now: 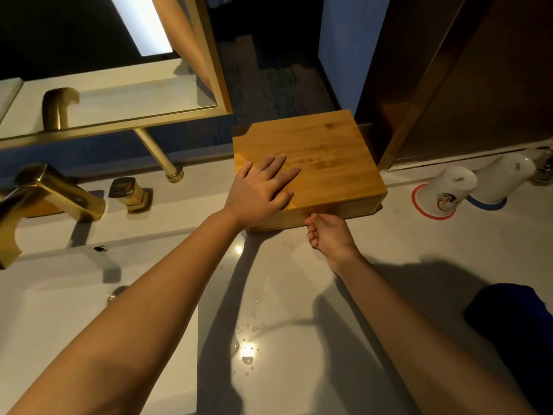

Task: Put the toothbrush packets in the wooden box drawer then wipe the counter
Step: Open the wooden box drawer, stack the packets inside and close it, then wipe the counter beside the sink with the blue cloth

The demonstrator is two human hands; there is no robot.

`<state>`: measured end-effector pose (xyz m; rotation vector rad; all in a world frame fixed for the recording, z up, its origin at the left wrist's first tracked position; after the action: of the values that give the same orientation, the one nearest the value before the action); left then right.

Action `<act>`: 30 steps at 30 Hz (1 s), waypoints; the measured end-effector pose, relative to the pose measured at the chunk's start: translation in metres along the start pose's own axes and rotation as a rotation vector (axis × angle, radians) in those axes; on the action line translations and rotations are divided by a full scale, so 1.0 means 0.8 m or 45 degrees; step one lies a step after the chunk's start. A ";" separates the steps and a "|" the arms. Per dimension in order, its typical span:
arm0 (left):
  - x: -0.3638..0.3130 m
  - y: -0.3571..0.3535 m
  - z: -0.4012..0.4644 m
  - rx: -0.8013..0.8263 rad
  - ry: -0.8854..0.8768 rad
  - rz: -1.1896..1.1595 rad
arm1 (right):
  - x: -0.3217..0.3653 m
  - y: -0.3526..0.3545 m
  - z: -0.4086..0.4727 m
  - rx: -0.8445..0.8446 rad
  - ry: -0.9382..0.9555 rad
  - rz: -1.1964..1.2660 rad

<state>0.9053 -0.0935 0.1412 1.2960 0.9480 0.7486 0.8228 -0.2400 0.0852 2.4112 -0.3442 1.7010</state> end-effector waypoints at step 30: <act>-0.283 -0.061 -0.227 -0.168 0.391 -0.432 | 0.014 0.294 -0.218 0.085 0.953 -1.521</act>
<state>0.6395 -0.2196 0.1254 0.8875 1.3045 0.7398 0.6020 -0.4198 0.1558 1.2318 1.0228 1.6982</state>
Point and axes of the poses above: each hand's wrist, its own z-axis towards the middle knuckle, its own y-axis out of the back of the hand, x = y × z, the point moved 1 cm from there along z, towards the middle knuckle, and after that the axes turned 11 degrees about y, right-handed, at the moved point
